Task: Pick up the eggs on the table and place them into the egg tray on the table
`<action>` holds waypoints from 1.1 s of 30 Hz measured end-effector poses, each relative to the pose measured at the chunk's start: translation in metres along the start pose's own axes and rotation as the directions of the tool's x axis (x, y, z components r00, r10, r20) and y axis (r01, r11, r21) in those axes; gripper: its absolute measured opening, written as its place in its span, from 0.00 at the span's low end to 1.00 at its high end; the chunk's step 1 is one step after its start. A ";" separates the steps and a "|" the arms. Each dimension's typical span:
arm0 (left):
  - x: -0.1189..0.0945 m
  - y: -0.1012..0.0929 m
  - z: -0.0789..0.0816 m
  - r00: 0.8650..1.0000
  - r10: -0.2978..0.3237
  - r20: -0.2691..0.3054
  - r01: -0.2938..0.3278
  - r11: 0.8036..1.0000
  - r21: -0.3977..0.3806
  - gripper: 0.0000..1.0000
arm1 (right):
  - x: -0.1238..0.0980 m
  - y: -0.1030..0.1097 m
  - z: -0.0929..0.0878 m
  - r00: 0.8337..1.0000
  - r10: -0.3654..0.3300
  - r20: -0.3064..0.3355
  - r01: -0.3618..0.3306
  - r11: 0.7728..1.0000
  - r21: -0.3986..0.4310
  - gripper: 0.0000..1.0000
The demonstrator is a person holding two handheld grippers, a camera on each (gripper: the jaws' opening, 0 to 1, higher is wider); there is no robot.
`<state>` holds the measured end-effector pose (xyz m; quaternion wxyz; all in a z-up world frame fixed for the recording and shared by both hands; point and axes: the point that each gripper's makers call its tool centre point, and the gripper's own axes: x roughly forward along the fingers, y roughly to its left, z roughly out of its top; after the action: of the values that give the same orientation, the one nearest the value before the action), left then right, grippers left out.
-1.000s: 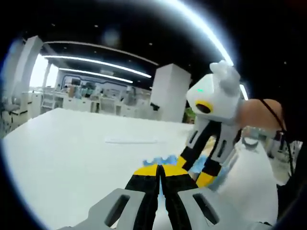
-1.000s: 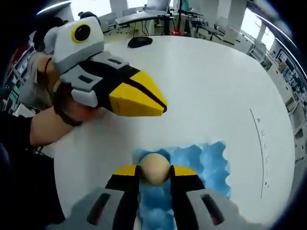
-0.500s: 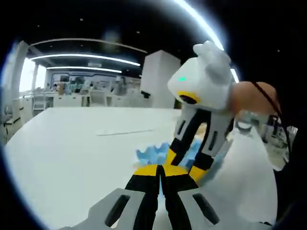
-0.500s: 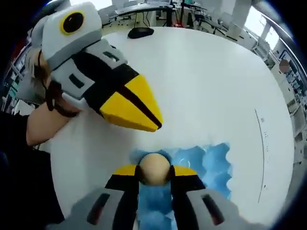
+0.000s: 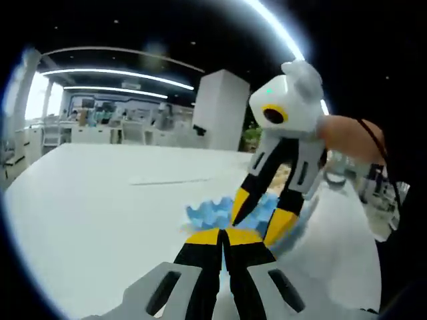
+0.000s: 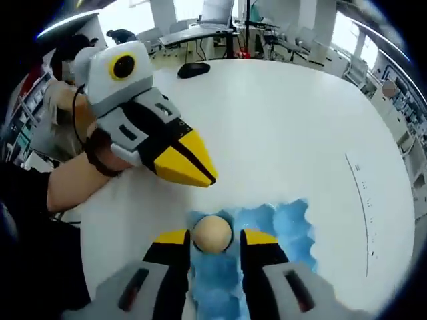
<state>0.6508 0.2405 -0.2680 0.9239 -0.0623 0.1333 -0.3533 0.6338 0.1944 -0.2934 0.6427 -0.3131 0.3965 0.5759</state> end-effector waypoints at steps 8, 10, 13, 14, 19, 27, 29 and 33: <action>-0.001 -0.016 0.002 0.998 -0.069 0.008 0.069 0.998 0.001 0.00 | -0.023 -0.008 -0.019 0.999 -0.033 0.003 0.032 0.999 0.025 0.31; -0.003 -0.022 0.006 0.993 -0.115 0.032 0.116 0.993 -0.013 0.00 | -0.030 -0.010 -0.025 0.999 -0.040 0.005 0.040 0.999 0.035 0.31; -0.007 -0.027 0.011 0.986 -0.153 0.061 0.155 0.988 -0.025 0.00 | -0.039 -0.013 -0.033 0.999 -0.053 0.006 0.053 0.998 0.046 0.31; -0.008 -0.027 0.011 0.986 -0.152 0.066 0.154 0.988 -0.026 0.00 | -0.042 -0.014 -0.035 0.998 -0.057 0.005 0.056 0.997 0.049 0.31; -0.007 -0.027 0.011 0.986 -0.151 0.066 0.153 0.988 -0.034 0.00 | -0.052 -0.017 -0.048 0.998 -0.065 0.003 0.065 0.995 0.075 0.31; -0.005 -0.035 0.010 0.982 -0.183 0.047 0.184 0.983 -0.019 0.00 | -0.071 -0.031 -0.078 0.995 -0.096 -0.020 0.098 0.990 0.105 0.31; -0.005 -0.036 0.009 0.982 -0.181 0.043 0.182 0.983 -0.012 0.00 | -0.074 -0.036 -0.084 0.994 -0.104 -0.024 0.106 0.988 0.114 0.31; -0.001 -0.036 0.005 0.985 -0.170 0.015 0.170 0.985 0.002 0.00 | -0.083 -0.045 -0.104 0.992 -0.119 -0.042 0.124 0.983 0.137 0.31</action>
<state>0.6289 0.2149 -0.2555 0.8913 -0.0757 0.1205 -0.4305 0.6613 0.0577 -0.2742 0.6900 -0.3008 0.4268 0.5012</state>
